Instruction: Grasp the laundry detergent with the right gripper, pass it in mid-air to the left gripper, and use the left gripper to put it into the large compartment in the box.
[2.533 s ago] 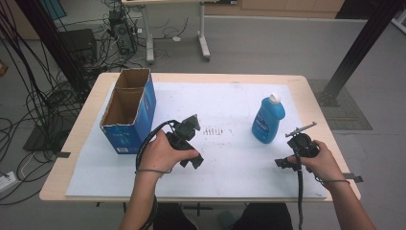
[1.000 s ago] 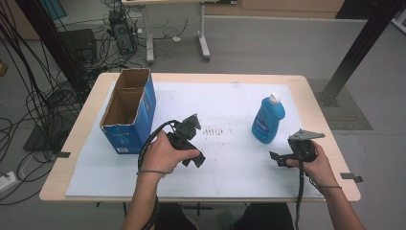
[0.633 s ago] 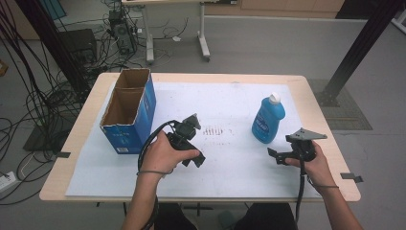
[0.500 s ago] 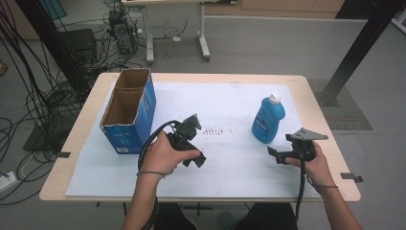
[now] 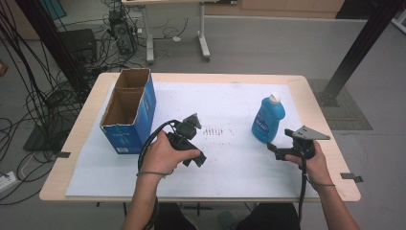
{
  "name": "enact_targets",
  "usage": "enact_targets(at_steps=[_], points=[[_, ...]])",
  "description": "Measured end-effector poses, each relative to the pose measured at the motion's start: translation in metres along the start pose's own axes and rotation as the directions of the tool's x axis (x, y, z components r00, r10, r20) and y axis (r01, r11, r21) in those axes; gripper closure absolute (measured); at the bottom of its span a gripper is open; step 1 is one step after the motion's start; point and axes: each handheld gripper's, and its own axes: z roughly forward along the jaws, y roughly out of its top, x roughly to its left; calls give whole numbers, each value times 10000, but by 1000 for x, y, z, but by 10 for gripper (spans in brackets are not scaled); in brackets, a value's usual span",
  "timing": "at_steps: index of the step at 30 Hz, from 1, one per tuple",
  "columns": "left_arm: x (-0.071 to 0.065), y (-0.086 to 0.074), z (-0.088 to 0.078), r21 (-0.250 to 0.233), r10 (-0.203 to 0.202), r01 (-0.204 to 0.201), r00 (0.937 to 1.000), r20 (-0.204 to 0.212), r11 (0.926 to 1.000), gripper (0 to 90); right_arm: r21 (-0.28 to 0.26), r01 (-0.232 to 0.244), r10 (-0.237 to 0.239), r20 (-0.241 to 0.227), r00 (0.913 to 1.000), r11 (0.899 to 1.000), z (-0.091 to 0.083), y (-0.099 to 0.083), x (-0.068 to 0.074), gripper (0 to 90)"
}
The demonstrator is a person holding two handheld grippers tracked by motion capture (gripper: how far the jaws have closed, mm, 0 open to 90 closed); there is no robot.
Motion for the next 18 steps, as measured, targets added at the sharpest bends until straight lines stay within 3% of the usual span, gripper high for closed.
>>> enact_targets(at_steps=[10,18], points=[[2,0,0,47,-43,43,10000,13,10000,84,-939,-110,90,-224,9997,9955,-3,5,-2,67],[1,-1,-2,-36,-10,10,10000,-9,10000,84,-1088,-102,75,-255,9996,9940,-2,6,0,64]])
